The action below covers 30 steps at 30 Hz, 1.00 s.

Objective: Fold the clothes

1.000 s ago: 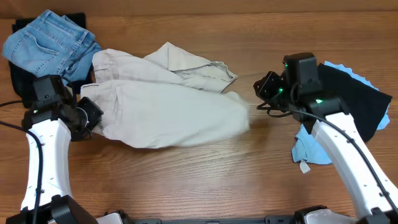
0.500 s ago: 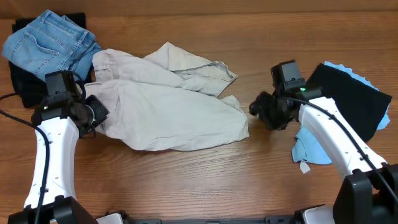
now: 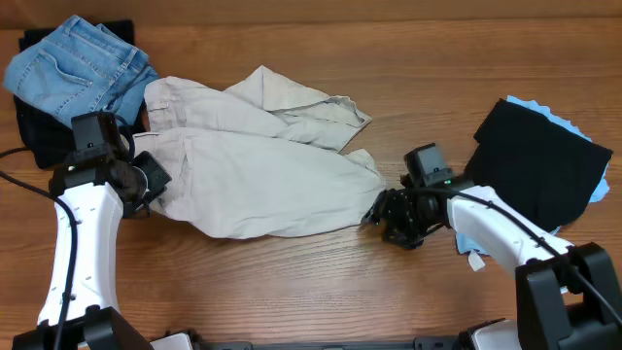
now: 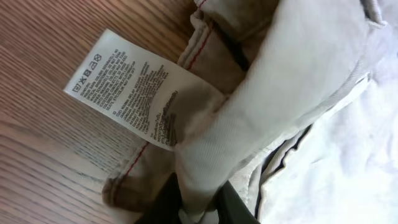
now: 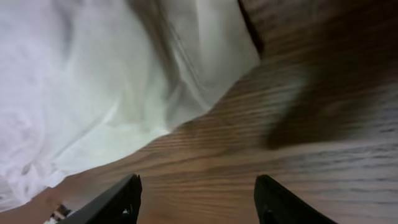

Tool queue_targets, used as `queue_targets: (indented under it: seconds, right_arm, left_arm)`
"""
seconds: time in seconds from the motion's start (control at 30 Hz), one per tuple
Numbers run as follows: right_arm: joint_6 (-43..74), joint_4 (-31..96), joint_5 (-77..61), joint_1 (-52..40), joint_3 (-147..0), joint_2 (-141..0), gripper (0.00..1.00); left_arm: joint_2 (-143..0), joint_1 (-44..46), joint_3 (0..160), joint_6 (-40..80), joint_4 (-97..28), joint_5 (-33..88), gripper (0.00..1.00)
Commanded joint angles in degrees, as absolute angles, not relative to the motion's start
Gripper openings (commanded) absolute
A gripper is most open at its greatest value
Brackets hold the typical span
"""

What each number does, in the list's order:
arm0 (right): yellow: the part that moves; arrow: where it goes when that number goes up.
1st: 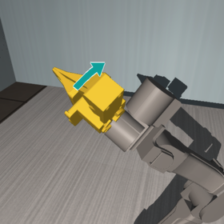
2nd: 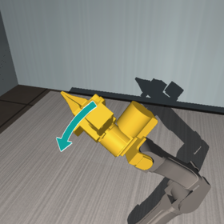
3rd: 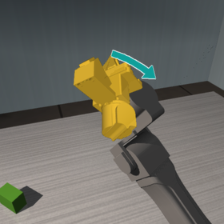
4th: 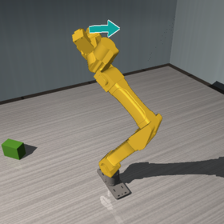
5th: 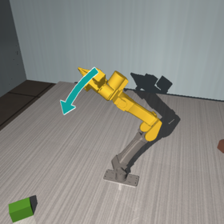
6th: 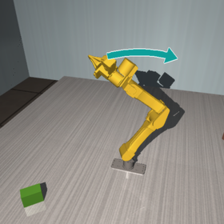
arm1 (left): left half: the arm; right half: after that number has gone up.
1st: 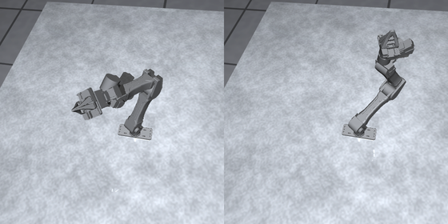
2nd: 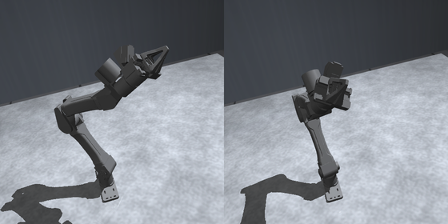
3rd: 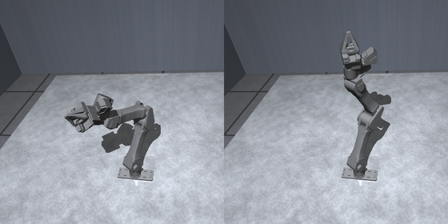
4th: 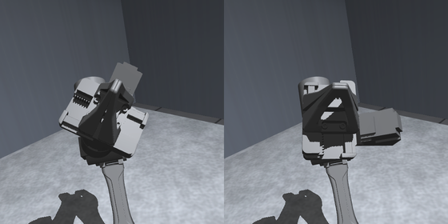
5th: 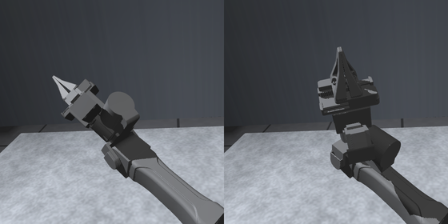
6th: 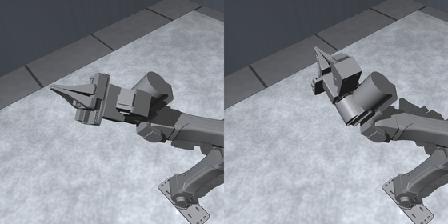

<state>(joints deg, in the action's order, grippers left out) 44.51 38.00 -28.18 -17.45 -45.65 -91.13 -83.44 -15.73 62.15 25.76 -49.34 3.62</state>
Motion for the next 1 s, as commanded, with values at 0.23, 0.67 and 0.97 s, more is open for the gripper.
queue_targets:
  seconds: [0.23,0.67,0.97]
  right_arm:
    - [54.08,26.35,-27.92,-21.67,-44.07,-90.59,0.64]
    - [57.47,19.35,-24.16,-25.04,-42.37,-92.62,0.69]
    - [57.49,17.78,-24.03,-25.02,-42.39,-97.21,0.65]
  left_arm:
    - [-83.15,-15.25,63.86,25.74,-49.74,4.10,0.13]
    - [-83.15,-15.25,63.86,25.71,-50.59,4.71,0.12]
    - [-83.15,-15.25,63.86,25.69,-50.83,4.71,0.12]
